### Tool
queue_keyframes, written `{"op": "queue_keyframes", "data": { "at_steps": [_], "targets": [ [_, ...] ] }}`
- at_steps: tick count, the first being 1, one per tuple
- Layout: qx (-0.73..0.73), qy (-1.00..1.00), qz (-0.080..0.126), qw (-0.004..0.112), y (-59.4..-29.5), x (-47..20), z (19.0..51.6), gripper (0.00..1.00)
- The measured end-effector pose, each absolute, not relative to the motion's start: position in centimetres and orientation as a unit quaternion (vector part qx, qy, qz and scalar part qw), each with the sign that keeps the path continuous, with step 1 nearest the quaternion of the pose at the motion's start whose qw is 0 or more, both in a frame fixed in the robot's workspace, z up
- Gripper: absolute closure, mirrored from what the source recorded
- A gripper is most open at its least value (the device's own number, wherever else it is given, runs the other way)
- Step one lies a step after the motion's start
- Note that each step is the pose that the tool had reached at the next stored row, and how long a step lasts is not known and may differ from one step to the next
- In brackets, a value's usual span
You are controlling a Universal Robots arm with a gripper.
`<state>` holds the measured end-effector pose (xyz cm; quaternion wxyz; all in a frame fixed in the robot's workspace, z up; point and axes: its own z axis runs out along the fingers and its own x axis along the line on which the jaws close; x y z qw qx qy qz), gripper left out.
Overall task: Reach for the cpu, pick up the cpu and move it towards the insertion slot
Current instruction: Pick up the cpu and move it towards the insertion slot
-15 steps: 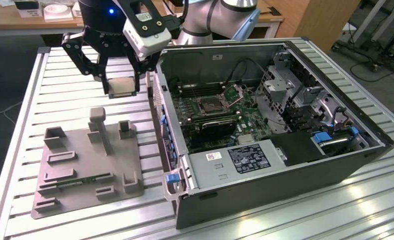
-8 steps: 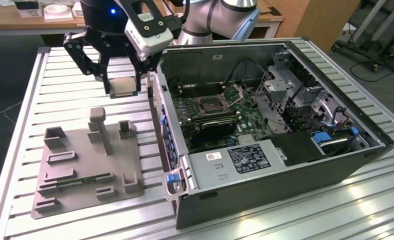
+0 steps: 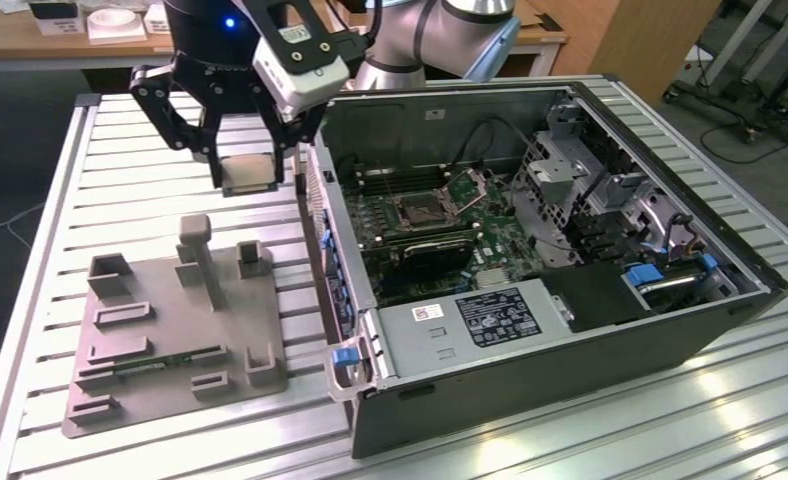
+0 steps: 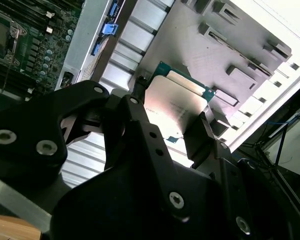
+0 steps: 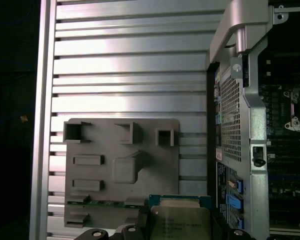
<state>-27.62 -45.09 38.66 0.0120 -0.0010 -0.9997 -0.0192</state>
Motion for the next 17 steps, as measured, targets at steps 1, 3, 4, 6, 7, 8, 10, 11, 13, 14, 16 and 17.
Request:
{"op": "queue_keyframes", "data": {
  "at_steps": [1,3,4,6,7,8,10,11,13,14,16,17],
  "targets": [
    [-0.001,-1.0,-0.019,0.012,-45.09,-27.59,38.67,0.45],
    [-0.001,-1.0,-0.019,0.012,-45.09,-27.5,38.66,0.45],
    [-0.001,-1.0,-0.019,0.012,-45.09,-27.46,38.67,0.45],
    [-0.001,-1.0,-0.019,0.012,-45.09,-27.37,38.66,0.45],
    [-0.001,-1.0,-0.019,0.012,-45.09,-27.33,38.66,0.45],
    [-0.001,-1.0,-0.019,0.012,-45.09,-27.29,38.66,0.45],
    [-0.001,-1.0,-0.019,0.012,-45.09,-27.21,38.66,0.45],
    [-0.001,-1.0,-0.019,0.012,-45.09,-27.16,38.66,0.45],
    [-0.001,-1.0,-0.019,0.012,-45.09,-27.09,38.66,0.45],
    [-0.001,-1.0,-0.019,0.012,-45.09,-27.05,38.66,0.45],
    [-0.001,-1.0,-0.019,0.012,-45.09,-26.99,38.66,0.45],
    [-0.001,-1.0,-0.019,0.012,-45.09,-26.96,38.66,0.45]
  ]
}}
